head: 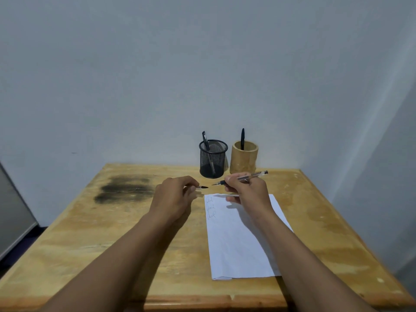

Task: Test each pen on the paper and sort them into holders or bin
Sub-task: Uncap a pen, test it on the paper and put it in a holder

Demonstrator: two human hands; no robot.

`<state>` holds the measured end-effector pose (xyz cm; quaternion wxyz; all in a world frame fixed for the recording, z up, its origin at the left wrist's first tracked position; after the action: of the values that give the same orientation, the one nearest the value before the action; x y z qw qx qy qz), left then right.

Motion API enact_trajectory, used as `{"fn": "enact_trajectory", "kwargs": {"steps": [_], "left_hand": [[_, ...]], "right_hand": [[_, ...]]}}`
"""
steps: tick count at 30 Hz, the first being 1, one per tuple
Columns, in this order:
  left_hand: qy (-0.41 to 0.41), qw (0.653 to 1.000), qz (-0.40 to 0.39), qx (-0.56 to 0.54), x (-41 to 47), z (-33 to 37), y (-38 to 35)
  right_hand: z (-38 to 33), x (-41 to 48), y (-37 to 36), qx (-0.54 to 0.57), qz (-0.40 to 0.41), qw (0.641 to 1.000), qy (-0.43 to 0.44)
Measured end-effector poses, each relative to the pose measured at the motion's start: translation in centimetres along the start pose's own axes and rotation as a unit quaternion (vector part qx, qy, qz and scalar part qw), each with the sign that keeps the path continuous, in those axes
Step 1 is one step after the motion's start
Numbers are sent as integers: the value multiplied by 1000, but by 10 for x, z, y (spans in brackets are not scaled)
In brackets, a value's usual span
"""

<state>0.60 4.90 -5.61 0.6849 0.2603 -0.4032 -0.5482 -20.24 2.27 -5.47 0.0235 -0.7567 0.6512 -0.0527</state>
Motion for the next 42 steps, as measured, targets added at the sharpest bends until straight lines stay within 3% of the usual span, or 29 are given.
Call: {"fn": "enact_trajectory", "kwargs": {"steps": [5,16,30,37,42], "left_hand": [[-20,994,6,-104,-10,21,15],[-83,980,12,-178,-10,54,29],[-28,956,11,-293,-13,56,27],[-23,956,25,-292,-11,59,26],[-30,963,0,-267,-10,55,22]], "right_hand": [[-7,-2,-4,11,-14,1000,9],[-19,-11,-3,109,-66,992,0],[-14,-12,5,146,-61,987,-17],[-12,-11,0,195,-55,979,-33],[-5,-9,2,162,-54,985,-36]]}}
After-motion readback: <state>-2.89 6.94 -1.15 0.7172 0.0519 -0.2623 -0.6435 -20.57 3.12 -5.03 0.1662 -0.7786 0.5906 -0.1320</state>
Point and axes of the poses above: each hand's wrist, its own x-axis towards the middle knuckle, its own y-axis out of the back of the hand, z = x × y, the point moved 7 cm from there along x, towards the middle knuckle, and after that the axes turned 8 degrees about -z, right-handed, at the moved point
